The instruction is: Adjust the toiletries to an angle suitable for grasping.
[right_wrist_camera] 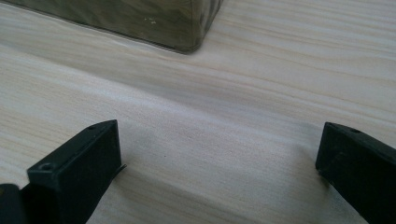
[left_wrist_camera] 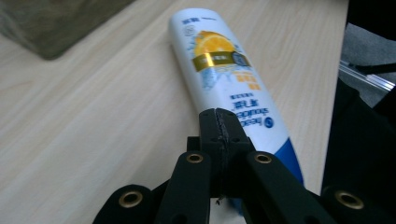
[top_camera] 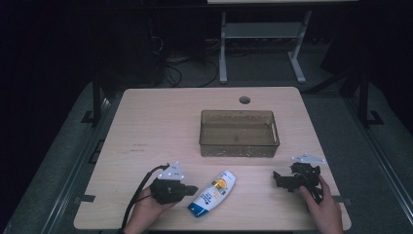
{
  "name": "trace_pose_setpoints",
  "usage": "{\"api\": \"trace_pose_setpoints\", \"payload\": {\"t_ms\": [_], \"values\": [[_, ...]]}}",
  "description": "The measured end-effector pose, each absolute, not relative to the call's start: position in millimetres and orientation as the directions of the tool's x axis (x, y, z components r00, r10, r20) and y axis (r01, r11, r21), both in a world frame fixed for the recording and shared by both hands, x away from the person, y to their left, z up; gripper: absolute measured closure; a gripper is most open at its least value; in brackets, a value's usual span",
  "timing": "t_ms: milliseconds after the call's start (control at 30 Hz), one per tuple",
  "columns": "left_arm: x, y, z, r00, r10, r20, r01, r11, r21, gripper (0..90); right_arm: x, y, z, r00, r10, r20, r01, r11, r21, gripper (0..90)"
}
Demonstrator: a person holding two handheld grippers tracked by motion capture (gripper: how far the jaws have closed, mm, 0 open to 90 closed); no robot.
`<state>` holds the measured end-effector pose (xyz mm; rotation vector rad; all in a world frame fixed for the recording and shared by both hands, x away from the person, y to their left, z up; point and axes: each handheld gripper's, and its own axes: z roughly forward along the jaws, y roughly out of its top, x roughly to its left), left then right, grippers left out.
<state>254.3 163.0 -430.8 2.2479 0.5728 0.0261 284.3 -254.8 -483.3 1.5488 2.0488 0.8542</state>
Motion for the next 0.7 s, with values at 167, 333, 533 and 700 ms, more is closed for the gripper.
{"api": "trace_pose_setpoints", "payload": {"t_ms": [167,333,533,700], "values": [[249,153,-434,0.909,0.380,-0.173,0.383,-0.593,0.708,89.5,284,-255,-483,-0.282,0.959,0.025,0.693,0.186,0.696,0.0],[243,145,-435,0.916,0.356,-0.185,0.374,-0.593,0.714,89.5,284,-255,-483,-0.283,0.959,0.025,0.693,0.186,0.696,0.0],[237,135,-437,0.926,0.328,-0.188,0.358,-0.604,0.712,89.5,284,-255,-483,-0.282,0.959,0.025,0.693,0.186,0.696,0.0],[231,126,-439,0.935,0.300,-0.190,0.343,-0.623,0.703,89.6,284,-255,-483,-0.282,0.959,0.025,0.693,0.186,0.697,0.0]]}}
